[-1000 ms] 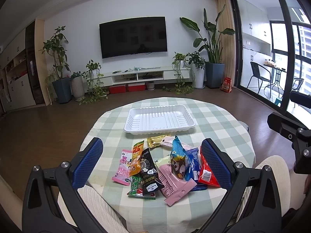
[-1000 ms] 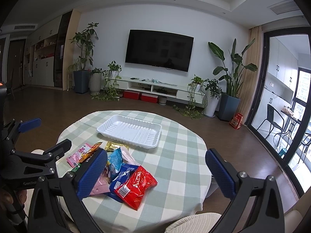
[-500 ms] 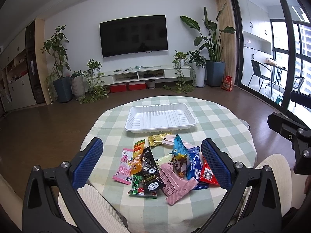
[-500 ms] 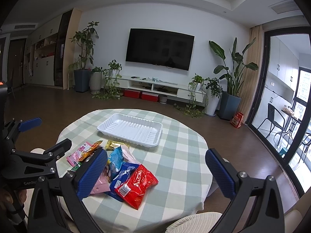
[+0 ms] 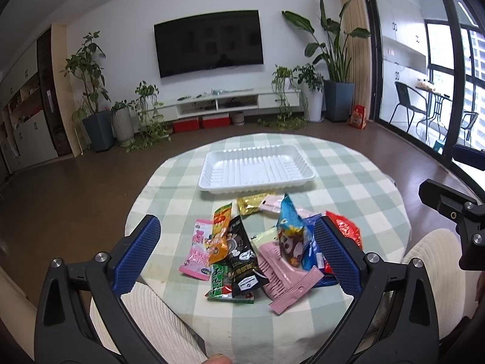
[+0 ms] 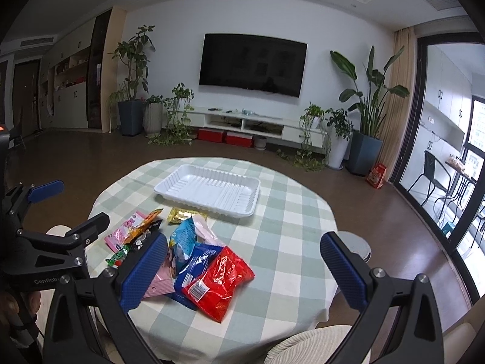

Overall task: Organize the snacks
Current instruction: 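Lower the left tool onto the orange stick while the right tool grasps the red bag, then carry the orange stick and red bag into the white tray and release both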

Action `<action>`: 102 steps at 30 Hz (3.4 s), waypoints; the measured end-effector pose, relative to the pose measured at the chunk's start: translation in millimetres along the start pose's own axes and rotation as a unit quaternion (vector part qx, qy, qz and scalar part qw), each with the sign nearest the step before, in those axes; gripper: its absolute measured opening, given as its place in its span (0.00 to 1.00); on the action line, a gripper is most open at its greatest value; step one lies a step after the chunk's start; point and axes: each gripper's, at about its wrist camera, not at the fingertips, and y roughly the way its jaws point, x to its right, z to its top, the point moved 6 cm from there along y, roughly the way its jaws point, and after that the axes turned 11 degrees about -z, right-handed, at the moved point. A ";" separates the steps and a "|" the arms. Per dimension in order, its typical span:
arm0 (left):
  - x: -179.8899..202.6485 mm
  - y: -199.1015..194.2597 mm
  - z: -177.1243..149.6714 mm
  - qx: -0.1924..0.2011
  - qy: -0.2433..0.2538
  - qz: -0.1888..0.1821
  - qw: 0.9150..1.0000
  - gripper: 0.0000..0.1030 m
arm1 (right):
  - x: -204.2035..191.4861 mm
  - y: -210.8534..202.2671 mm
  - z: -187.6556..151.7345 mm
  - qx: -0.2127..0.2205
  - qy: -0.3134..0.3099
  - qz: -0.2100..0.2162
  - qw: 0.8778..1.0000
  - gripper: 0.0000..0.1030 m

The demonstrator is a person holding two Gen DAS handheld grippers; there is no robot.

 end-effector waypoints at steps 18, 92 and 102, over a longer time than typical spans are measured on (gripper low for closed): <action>-76.4 110.8 -66.4 -0.132 -0.065 0.026 0.989 1.00 | -32.0 127.6 -92.1 -0.201 -0.006 0.041 0.979 1.00; -98.8 237.8 -59.6 -0.229 -0.096 -0.121 0.961 0.45 | -7.6 177.0 -104.9 -0.238 0.103 0.115 0.959 0.53; -102.4 247.9 -57.7 -0.224 -0.105 -0.150 0.957 0.18 | -5.2 180.1 -104.7 -0.237 0.106 0.112 0.959 0.54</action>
